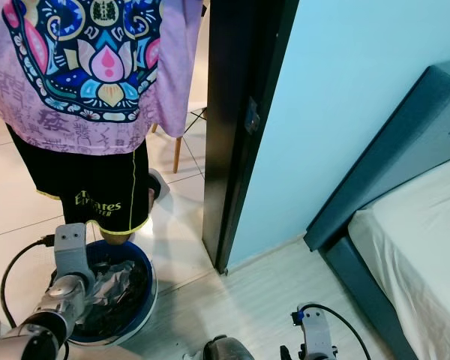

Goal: Clean up the room

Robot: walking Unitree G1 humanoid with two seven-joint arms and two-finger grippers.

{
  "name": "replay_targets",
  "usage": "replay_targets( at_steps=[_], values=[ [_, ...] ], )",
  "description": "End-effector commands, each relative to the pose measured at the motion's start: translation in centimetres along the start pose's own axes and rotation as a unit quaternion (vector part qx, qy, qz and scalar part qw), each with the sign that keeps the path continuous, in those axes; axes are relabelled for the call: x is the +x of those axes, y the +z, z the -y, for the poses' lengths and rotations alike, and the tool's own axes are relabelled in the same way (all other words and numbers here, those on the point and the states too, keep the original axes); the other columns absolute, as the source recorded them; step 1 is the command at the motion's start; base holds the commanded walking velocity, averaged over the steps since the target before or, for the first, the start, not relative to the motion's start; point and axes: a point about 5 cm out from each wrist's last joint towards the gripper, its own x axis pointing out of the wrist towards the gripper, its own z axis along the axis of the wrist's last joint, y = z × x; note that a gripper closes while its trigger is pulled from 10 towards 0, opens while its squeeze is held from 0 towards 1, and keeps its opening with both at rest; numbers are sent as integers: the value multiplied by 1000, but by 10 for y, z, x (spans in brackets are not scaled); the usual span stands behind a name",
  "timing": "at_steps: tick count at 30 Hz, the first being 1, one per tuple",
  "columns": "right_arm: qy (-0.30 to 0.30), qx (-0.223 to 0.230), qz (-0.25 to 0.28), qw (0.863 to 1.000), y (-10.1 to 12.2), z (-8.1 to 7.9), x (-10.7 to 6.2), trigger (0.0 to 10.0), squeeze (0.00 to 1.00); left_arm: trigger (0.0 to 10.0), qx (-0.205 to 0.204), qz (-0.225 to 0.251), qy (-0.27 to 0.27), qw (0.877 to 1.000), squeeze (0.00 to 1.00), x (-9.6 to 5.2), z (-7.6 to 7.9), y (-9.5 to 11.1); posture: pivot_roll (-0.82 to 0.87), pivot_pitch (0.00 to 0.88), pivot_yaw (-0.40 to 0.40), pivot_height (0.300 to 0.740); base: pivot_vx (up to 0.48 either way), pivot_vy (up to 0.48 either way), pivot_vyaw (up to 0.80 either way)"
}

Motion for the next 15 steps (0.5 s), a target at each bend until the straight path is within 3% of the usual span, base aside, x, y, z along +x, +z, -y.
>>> replay_targets(
  at_steps=[1,4,8,15],
  values=[
    [-4,5,-21,1000,-8,-3,0,10000,0,10000,-45,-26,-44,998,0,-5,9,-19,-253,159,-85,728,0,0,0],
    [-5,5,-22,1000,-7,-6,1,10000,0,10000,-79,-40,-68,994,0,-7,13,-25,-239,150,-81,728,0,0,0],
    [-6,6,-26,1000,-8,-7,1,10000,0,10000,-86,-60,-64,992,0,-10,12,-34,-224,141,-78,728,0,0,0],
    [-13,4,-47,999,-12,-8,1,10000,0,10000,-83,-100,-39,991,0,-27,1,-74,-168,117,-74,728,-399,0,0]
  ],
)
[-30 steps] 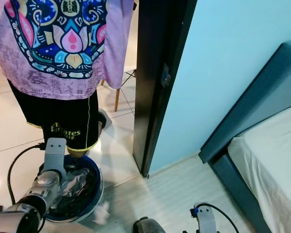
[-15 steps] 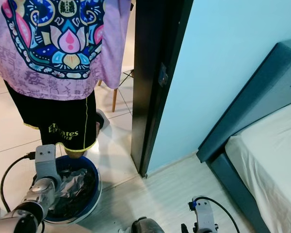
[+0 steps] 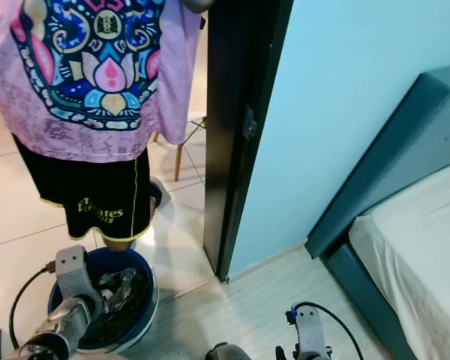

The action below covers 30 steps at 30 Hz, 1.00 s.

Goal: Clean up the room

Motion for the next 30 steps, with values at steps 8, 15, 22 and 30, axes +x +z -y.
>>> replay_targets(
  at_steps=[8,15,22,30],
  values=[
    [-1,-5,-32,999,-15,-1,-2,10000,0,10000,-31,-36,21,999,0,-13,-12,-36,-151,111,-81,728,-475,0,0],
    [3,-5,-31,1000,-12,-2,-1,10000,0,10000,-17,-53,20,998,0,-17,-15,-47,-147,99,-69,728,-480,0,0],
    [0,-4,-31,1000,-12,-4,-1,10000,0,10000,9,-66,12,998,0,-18,-13,-50,-143,91,-58,728,-480,0,0],
    [1,3,-32,999,-14,-10,0,10000,0,10000,92,-164,-23,982,0,-37,-14,-96,-138,67,-36,728,0,-234,0]
  ],
)
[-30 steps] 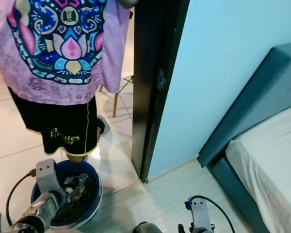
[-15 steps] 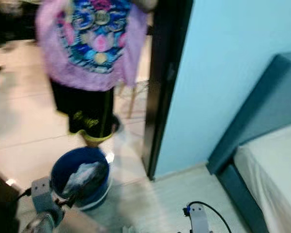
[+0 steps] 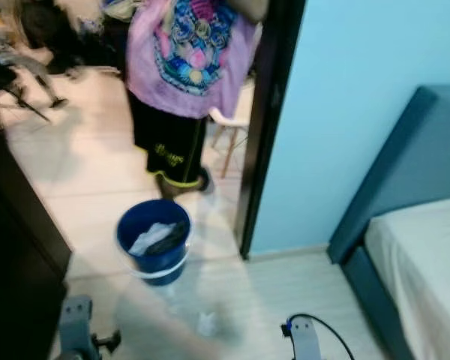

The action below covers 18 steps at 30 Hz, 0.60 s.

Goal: Clean up the room

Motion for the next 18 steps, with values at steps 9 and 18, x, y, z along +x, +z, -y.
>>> replay_targets(
  at_steps=[9,18],
  values=[
    [-6,5,-2,1000,-1,1,0,10000,0,10000,6,-78,-3,997,0,-5,17,-39,-138,66,-31,728,0,-469,0],
    [2,2,2,1000,-1,0,0,10000,0,10000,10,-89,-5,996,0,-6,20,-42,-132,69,-30,728,0,-472,622]
  ],
)
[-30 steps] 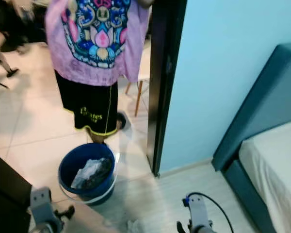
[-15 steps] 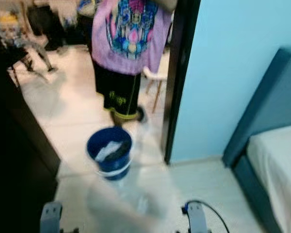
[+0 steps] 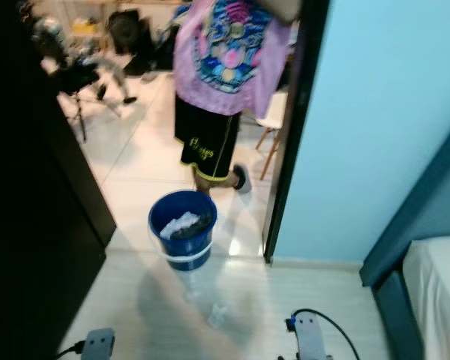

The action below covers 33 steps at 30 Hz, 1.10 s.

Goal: Clean up the room

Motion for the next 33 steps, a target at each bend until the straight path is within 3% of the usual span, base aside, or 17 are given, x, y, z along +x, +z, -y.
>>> replay_targets(
  at_steps=[1,8,33],
  values=[
    [0,1,-2,1000,-2,2,-1,10000,0,10000,9,4,0,1000,0,0,-1,4,-132,69,-30,728,0,-472,800],
    [8,-1,-3,1000,-2,1,-1,10000,0,10000,-1,2,-1,1000,0,0,0,3,-133,69,-29,728,0,-470,800],
    [50,-25,-13,998,-7,0,-2,10000,0,10000,-3,-5,-2,1000,0,0,4,-2,-139,78,-46,728,0,0,800]
  ],
)
